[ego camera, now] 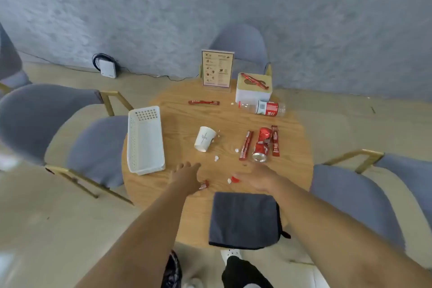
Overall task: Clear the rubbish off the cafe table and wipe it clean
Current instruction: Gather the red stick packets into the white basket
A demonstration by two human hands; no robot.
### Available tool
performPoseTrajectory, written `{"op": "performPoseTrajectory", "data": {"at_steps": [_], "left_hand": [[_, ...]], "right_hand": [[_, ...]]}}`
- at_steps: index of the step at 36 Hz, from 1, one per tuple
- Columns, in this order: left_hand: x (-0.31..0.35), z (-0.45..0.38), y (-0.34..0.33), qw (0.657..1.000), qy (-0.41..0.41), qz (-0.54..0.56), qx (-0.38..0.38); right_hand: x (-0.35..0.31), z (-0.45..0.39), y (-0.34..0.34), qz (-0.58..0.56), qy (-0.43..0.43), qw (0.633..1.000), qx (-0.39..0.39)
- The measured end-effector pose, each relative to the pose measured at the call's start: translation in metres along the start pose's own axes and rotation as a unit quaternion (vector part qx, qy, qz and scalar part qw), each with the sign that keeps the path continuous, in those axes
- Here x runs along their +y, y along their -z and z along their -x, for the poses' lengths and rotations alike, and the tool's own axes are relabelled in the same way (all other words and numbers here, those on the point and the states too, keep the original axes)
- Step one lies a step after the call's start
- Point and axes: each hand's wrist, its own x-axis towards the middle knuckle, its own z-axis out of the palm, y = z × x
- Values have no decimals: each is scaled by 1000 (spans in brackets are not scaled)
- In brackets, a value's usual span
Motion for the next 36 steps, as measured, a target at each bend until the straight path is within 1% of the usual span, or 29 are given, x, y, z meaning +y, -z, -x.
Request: {"op": "performPoseTrajectory", "data": {"at_steps": [3,4,7,10,14,17,19,21,24,26,28,29,30,32,36], "left_hand": [[0,-12,-8,999,32,8,-30],[0,-16,-14,998,44,16,-46],[-2,-18,-29,995,51,12,-83],[-6,-13,-41,995,67,-2,-77],[-11,-10,-52,994,89,-19,-64],[-15,-10,-53,993,89,-22,-71],[-16,-9,-50,993,89,-17,-74],[-17,-7,-47,993,94,12,-75],[-19,-9,-38,985,112,111,-72],[-18,-14,-29,966,128,215,-60],[-14,-18,-17,922,137,357,-56],[-13,-19,-10,894,137,422,-59],[-11,-20,-4,872,134,467,-60],[-9,-20,9,837,122,531,-57],[-9,-27,33,795,92,599,-21]], "right_hand": [[8,-24,13,-14,-5,1000,-1],[11,-36,18,-9,-5,1000,-16],[11,-63,19,-31,-5,999,-26],[15,-86,10,-59,-2,997,-51],[14,-101,-1,-52,11,996,-70],[5,-108,-5,-120,-17,987,-102],[-5,-109,-6,-191,-55,970,-139],[-12,-111,-7,-236,-80,955,-163],[-23,-113,-8,-261,-76,945,-182],[-28,-113,-8,-281,-68,936,-201],[-34,-111,-8,-293,-68,928,-220],[-38,-108,-10,-296,-68,925,-226],[-41,-106,-11,-299,-68,923,-233],[-52,-101,-14,-310,-69,917,-243],[-75,-101,-17,-355,-35,897,-260]]}}
